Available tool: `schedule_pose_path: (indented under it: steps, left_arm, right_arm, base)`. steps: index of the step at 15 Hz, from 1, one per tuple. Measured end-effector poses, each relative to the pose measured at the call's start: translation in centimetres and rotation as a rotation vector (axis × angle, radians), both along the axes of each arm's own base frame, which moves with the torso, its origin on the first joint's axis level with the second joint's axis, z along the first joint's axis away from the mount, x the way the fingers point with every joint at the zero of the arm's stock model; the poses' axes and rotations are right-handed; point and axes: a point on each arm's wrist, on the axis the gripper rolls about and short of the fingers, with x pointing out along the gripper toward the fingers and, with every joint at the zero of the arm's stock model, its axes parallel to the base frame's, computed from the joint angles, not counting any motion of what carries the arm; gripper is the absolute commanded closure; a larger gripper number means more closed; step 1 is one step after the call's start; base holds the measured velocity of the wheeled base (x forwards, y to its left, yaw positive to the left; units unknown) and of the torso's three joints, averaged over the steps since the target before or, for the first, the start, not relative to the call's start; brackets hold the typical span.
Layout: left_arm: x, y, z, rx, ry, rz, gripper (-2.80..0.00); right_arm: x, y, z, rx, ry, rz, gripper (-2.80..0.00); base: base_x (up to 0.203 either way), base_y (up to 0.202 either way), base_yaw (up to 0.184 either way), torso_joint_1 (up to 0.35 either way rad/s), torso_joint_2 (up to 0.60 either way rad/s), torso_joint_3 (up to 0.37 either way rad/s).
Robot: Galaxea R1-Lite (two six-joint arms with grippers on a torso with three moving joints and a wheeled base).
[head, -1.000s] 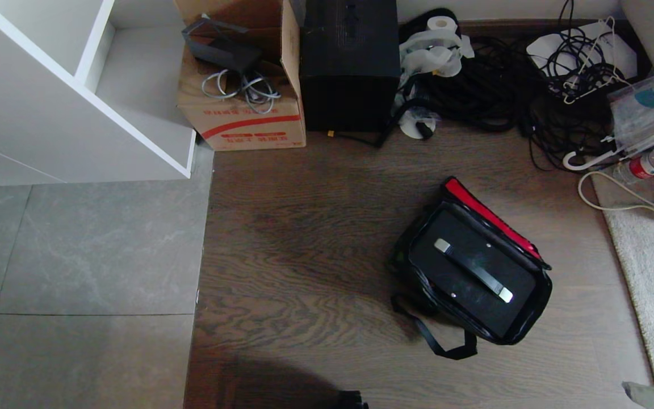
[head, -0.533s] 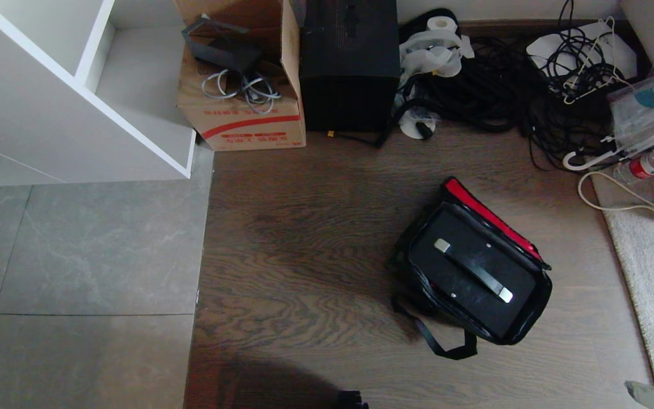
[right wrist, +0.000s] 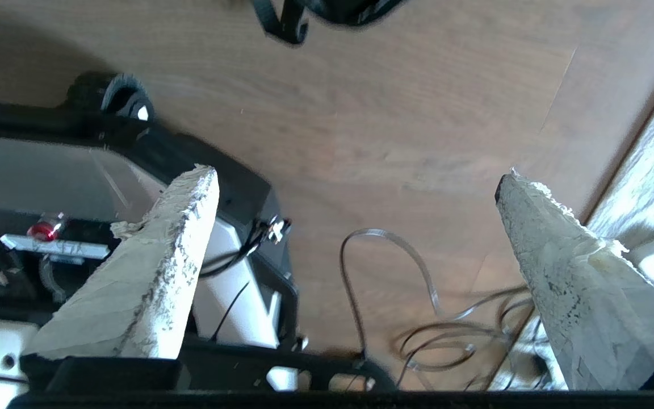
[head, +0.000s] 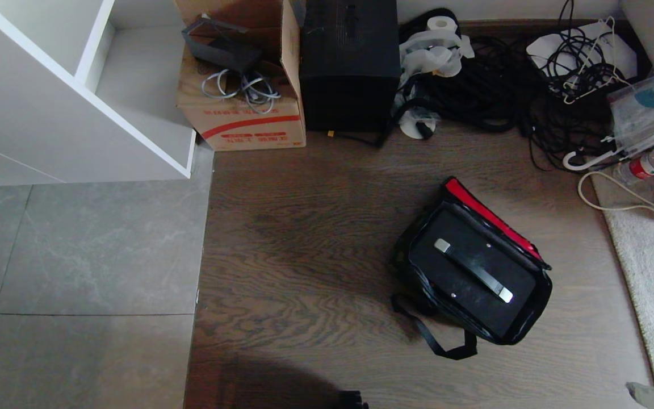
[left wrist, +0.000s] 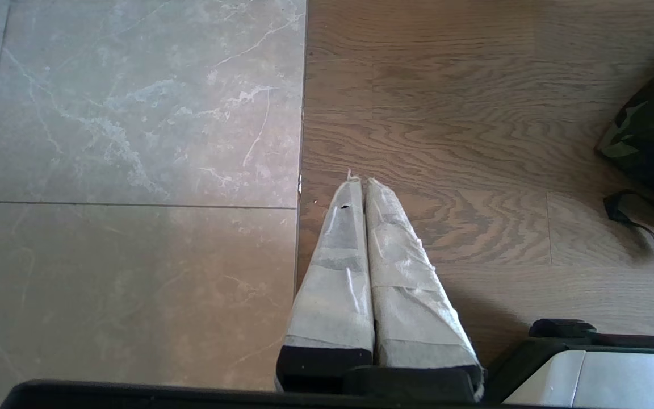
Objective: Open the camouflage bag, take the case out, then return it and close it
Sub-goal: Close the top of the storage box
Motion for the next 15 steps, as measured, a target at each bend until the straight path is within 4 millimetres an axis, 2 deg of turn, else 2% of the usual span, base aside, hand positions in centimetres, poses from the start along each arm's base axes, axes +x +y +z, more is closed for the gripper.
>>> schedule_pose_path:
  steps: [5, 8, 11, 15]
  left_arm:
    - [0.0, 0.0, 0.0, -0.001, 0.000, 0.000, 0.00]
    - [0.0, 0.0, 0.0, -0.001, 0.000, 0.000, 0.00]
    - [0.0, 0.0, 0.0, -0.001, 0.000, 0.000, 0.00]
    - [0.0, 0.0, 0.0, -0.001, 0.000, 0.000, 0.00]
  right_arm:
    - [-0.1, 0.1, -0.5, 0.096, 0.026, -0.031, -2.80]
    - [1.0, 0.0, -0.2, 0.196, 0.037, -0.049, -2.80]
    - [4.3, -0.9, 0.8, 0.267, 0.047, -0.099, -2.80]
    - [11.7, -3.0, 0.9, 0.284, 0.009, -0.236, -2.80]
  base:
    - [0.000, 0.000, 0.000, 0.000, 0.00, 0.000]
    - [0.000, 0.000, 0.000, 0.000, 0.00, 0.000]
    - [0.000, 0.000, 0.000, 0.000, 0.00, 0.000]
    - [0.000, 0.000, 0.000, 0.000, 0.00, 0.000]
